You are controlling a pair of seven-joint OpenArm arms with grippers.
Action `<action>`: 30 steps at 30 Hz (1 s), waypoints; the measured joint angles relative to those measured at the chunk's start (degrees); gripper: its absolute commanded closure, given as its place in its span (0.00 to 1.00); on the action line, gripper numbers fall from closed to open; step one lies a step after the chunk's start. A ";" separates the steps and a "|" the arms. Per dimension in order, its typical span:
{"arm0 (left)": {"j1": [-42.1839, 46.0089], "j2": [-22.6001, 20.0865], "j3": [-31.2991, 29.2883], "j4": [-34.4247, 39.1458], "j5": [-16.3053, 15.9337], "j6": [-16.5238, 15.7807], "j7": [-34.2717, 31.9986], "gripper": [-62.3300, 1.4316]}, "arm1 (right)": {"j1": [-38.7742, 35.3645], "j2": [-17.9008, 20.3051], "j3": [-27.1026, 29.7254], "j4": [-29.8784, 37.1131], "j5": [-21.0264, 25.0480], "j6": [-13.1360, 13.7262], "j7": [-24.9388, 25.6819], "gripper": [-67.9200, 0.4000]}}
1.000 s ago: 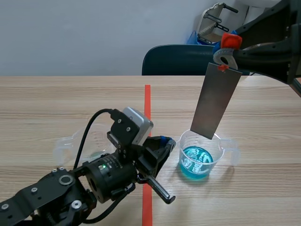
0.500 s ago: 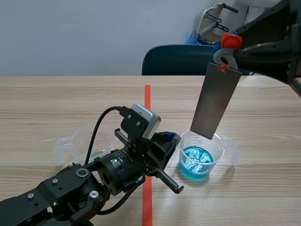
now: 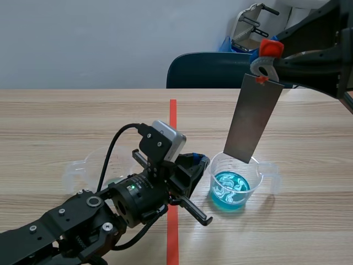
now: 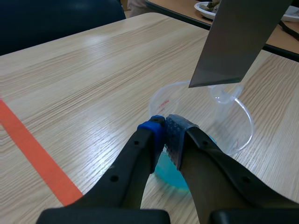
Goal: Do the redox reaction experiment
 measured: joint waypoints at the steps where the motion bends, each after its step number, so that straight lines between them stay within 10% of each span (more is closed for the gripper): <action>1: 1.01 -1.03 -0.11 1.53 0.00 0.02 0.44 0.94 | 0.00 0.00 0.00 0.00 0.00 0.00 -0.11 0.98; 16: 35.28 -19.50 -21.31 31.30 -0.35 0.81 2.38 0.94 | 0.00 0.00 0.00 0.04 0.00 0.00 -0.11 0.98; 30: 68.00 -20.48 -51.91 45.57 -9.25 2.99 2.10 0.93 | 0.00 0.00 0.00 0.04 0.00 0.00 -1.64 0.98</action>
